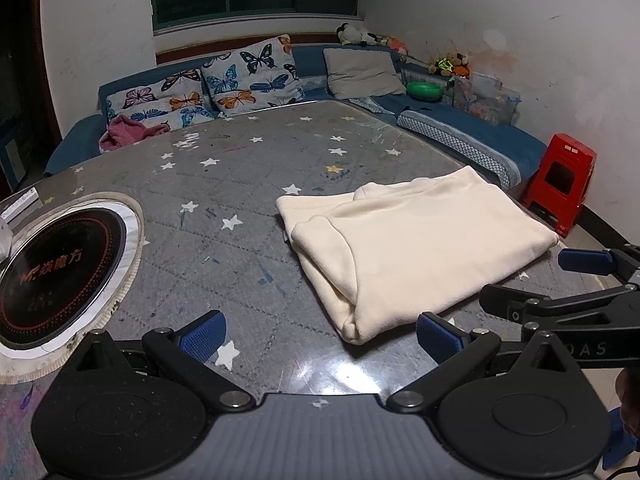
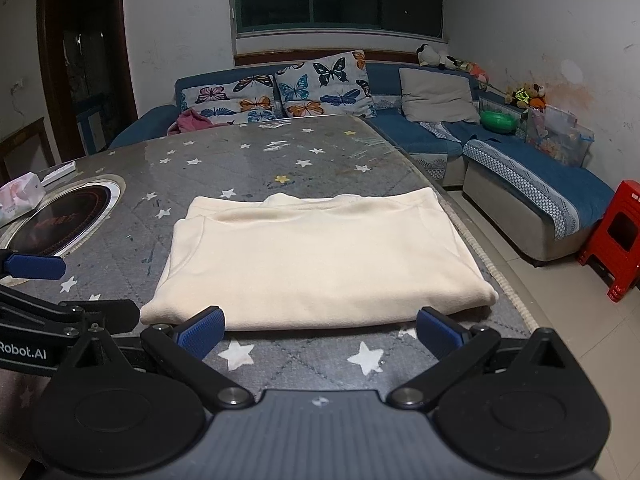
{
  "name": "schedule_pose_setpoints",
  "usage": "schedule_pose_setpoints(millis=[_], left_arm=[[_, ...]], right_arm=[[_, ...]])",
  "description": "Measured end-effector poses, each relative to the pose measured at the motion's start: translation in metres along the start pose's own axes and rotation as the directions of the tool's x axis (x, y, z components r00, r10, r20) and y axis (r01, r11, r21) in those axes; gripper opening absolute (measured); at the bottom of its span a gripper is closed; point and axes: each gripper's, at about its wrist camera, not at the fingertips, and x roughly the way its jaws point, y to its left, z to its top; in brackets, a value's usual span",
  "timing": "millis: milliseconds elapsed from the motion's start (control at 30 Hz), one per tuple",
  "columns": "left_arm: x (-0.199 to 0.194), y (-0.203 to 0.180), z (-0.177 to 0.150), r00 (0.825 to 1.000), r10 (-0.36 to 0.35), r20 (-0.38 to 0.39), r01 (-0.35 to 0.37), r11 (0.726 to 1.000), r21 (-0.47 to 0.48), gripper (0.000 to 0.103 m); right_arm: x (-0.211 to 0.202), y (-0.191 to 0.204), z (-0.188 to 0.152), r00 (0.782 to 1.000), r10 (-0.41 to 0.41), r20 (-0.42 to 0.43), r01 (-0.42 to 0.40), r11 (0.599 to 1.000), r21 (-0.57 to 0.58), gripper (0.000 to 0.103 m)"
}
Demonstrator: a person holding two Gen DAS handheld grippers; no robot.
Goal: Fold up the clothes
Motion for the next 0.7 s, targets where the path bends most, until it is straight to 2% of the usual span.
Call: schedule_pose_setpoints(millis=[700], left_arm=[[-0.0029,0.0009,0.0015,1.0,0.01,0.02,-0.01,1.0,0.003,0.103]], right_arm=[[-0.0023,0.0016,-0.0001,1.0,0.0,0.01,0.0,1.0,0.001,0.103]])
